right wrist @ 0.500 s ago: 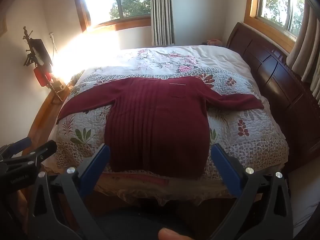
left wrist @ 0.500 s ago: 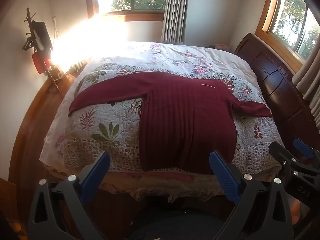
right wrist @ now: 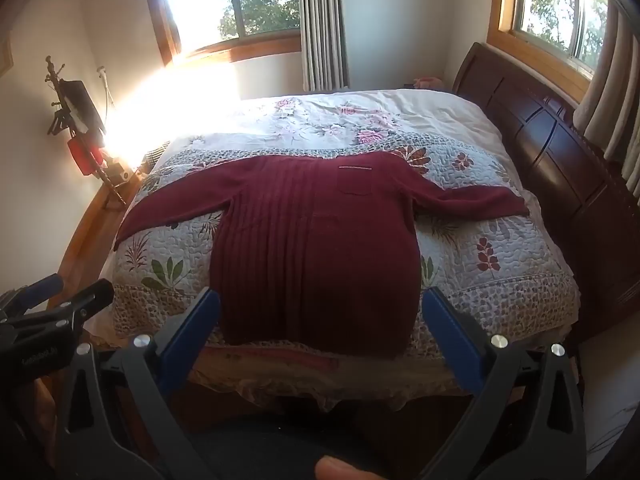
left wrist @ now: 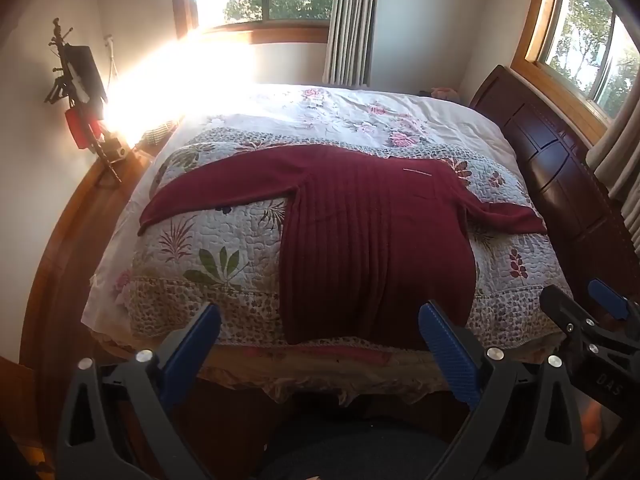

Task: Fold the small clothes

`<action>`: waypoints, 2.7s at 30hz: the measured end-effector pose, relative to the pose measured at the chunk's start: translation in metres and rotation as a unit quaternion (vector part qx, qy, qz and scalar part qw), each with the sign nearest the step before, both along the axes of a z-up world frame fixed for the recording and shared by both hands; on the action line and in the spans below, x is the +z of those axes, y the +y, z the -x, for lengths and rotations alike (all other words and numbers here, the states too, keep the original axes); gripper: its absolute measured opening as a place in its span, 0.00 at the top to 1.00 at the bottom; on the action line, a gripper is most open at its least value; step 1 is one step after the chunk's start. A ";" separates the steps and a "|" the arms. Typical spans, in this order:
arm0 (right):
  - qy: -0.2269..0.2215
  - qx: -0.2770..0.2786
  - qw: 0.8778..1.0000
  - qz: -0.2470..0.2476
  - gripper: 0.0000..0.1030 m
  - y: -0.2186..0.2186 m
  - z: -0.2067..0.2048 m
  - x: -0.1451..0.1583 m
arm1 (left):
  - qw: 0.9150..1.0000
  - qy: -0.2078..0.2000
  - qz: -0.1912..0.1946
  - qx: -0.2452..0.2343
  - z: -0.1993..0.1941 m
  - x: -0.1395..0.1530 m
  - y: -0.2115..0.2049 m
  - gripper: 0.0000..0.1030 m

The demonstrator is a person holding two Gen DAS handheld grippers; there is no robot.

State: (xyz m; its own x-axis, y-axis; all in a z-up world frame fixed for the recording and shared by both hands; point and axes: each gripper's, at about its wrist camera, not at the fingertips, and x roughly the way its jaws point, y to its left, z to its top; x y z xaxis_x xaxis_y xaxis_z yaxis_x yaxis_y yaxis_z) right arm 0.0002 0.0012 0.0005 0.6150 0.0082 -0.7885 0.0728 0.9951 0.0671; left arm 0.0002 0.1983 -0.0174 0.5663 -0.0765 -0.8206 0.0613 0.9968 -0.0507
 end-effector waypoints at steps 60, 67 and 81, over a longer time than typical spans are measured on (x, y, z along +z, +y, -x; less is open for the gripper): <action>0.007 0.002 1.000 -0.005 0.03 0.009 -0.016 -0.015 | 1.000 0.002 -0.009 0.006 -0.020 0.002 -0.001 0.04; 0.012 0.003 1.000 -0.002 0.03 0.009 -0.024 -0.012 | 1.000 0.003 -0.009 0.007 -0.025 0.001 0.000 0.04; 0.024 -0.003 1.000 0.002 0.03 0.013 -0.045 -0.012 | 1.000 0.007 -0.009 0.005 -0.053 -0.002 0.005 0.04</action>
State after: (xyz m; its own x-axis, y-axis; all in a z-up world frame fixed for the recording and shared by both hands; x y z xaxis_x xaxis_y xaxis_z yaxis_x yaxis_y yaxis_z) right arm 0.0451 0.0141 -0.0116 0.5765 0.0005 -0.8171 0.0823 0.9949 0.0587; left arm 0.0533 0.2037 -0.0199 0.5547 -0.0558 -0.8302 0.0512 0.9981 -0.0329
